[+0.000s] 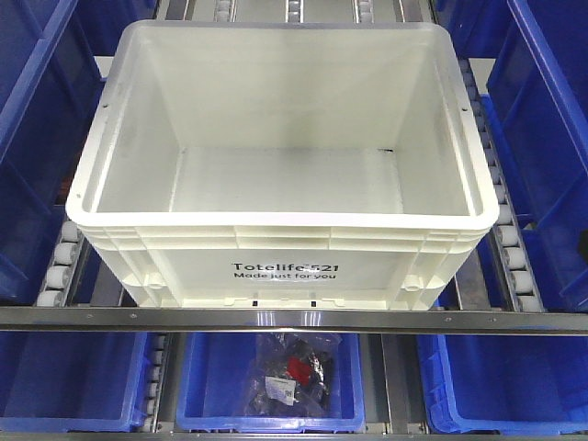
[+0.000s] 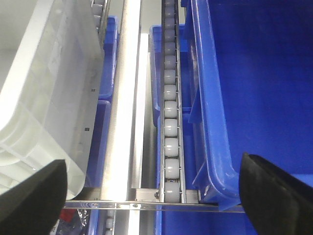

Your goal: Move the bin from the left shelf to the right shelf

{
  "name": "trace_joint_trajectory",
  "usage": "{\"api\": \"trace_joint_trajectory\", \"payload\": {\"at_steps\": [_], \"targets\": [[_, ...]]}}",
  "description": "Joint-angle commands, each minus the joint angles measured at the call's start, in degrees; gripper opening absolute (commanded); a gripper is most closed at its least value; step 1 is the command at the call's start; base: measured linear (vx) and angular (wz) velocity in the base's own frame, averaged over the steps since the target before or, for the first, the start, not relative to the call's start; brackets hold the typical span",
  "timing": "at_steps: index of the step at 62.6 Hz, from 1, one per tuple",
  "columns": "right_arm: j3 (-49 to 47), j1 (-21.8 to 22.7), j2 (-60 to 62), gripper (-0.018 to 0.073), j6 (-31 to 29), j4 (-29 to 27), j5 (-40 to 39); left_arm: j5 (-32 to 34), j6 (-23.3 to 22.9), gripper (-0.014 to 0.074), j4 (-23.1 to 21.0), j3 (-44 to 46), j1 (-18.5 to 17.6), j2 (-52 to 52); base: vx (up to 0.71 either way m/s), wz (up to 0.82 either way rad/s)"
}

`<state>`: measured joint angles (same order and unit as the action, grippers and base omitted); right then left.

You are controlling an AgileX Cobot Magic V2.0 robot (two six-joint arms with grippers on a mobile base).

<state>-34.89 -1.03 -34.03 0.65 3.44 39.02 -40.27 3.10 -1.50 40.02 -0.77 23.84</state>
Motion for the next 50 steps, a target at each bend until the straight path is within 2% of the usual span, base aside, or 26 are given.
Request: {"api": "trace_joint_trajectory", "payload": {"at_steps": [1, 7, 13, 18, 23, 27, 32, 37, 45, 50], "targets": [[-3.0, -0.1, -1.3, 0.0719, -1.2, -1.4, -2.2, 3.7, 2.4, 0.0653, -2.3, 3.2, -0.8, 2.7, 0.0, 0.0], [-5.2, -0.1, -3.3, 0.0694, -3.8, -4.6, 0.0, 2.6, 5.9, 0.0635, -4.8, 5.3, -4.7, 5.6, 0.0, 0.0], [-7.7, -0.4, -6.3, 0.066, -6.2, -7.6, 1.1, 2.0, 7.5, 0.0612, -4.9, 7.2, -9.8, 8.9, 0.0, 0.0], [-10.0, -3.7, -9.2, 0.0631, -9.0, -8.7, 1.6, 0.5, 8.7, 0.0603, -4.8, 8.7, -13.2, 11.8, 0.0, 0.0], [-13.0, -8.3, -12.6, 0.0609, -8.6, -6.7, 3.2, -2.3, 8.7, 0.0599, -3.7, 10.6, -17.1, 15.5, 0.0, 0.0], [-15.8, -11.4, -16.1, 0.0603, -6.6, -4.2, 4.4, -3.7, 8.2, 0.0595, -1.7, 12.4, -18.7, 18.5, 0.0, 0.0], [-20.0, -14.4, -20.8, 0.0603, -3.5, -0.7, 6.4, -4.8, 5.6, 0.0594, 0.2, 15.2, -18.9, 23.1, 0.0, 0.0], [-24.2, -15.5, -25.6, 0.0602, 0.1, 2.5, 8.9, -5.8, 2.3, 0.0594, 3.3, 18.1, -18.9, 28.0, 0.0, 0.0], [-30.7, -15.4, -33.1, 0.0599, 5.7, 4.1, 12.7, -5.7, -7.4, 0.0594, 8.5, 22.5, -18.9, 35.7, 0.0, 0.0], [-34.1, -15.4, -37.0, 0.0596, 7.2, 4.0, 14.2, -5.8, -12.6, 0.0594, 11.4, 24.7, -18.9, 40.0, 0.0, 0.0]]}}
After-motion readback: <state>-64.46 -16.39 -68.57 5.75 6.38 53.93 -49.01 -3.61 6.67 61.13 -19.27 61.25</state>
